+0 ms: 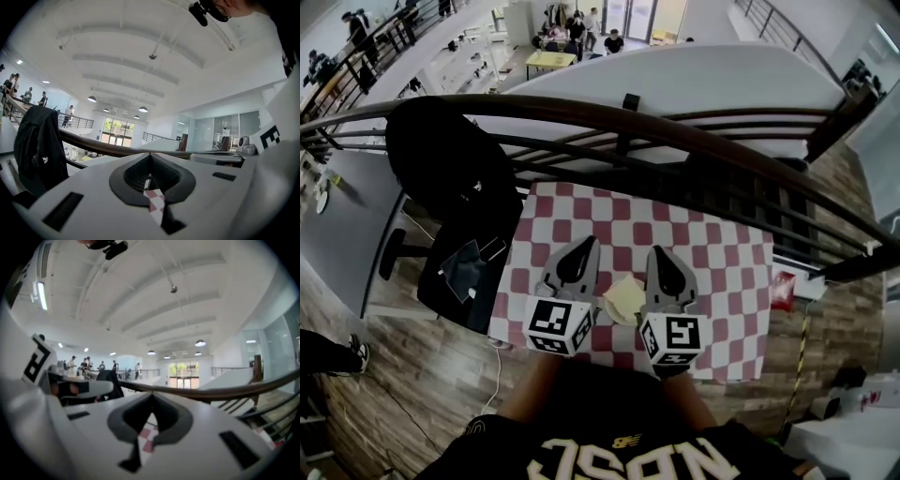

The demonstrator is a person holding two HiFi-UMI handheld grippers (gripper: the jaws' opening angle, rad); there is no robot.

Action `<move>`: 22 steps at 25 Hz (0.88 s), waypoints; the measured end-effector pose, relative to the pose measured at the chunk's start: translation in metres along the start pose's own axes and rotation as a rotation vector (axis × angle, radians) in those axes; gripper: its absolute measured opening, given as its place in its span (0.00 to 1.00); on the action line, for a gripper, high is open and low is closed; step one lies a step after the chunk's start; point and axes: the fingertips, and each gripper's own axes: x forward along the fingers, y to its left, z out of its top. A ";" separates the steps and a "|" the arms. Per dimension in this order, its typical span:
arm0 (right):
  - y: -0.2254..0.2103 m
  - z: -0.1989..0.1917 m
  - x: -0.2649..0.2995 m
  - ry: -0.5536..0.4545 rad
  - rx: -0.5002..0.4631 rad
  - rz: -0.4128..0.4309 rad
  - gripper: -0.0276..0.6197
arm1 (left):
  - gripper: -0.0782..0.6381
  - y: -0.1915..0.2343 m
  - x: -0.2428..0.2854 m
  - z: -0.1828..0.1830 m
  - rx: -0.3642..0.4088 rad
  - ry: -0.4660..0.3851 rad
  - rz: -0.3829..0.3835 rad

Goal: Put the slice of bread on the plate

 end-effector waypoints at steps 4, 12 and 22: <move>0.002 0.011 -0.008 -0.011 -0.019 -0.008 0.07 | 0.13 -0.007 -0.005 0.012 0.023 -0.033 -0.001; -0.003 0.006 -0.015 0.001 -0.032 -0.018 0.07 | 0.13 -0.022 -0.008 0.008 0.049 -0.035 -0.014; -0.007 0.002 -0.013 0.012 -0.027 -0.014 0.07 | 0.13 -0.032 -0.004 0.002 0.059 -0.017 -0.030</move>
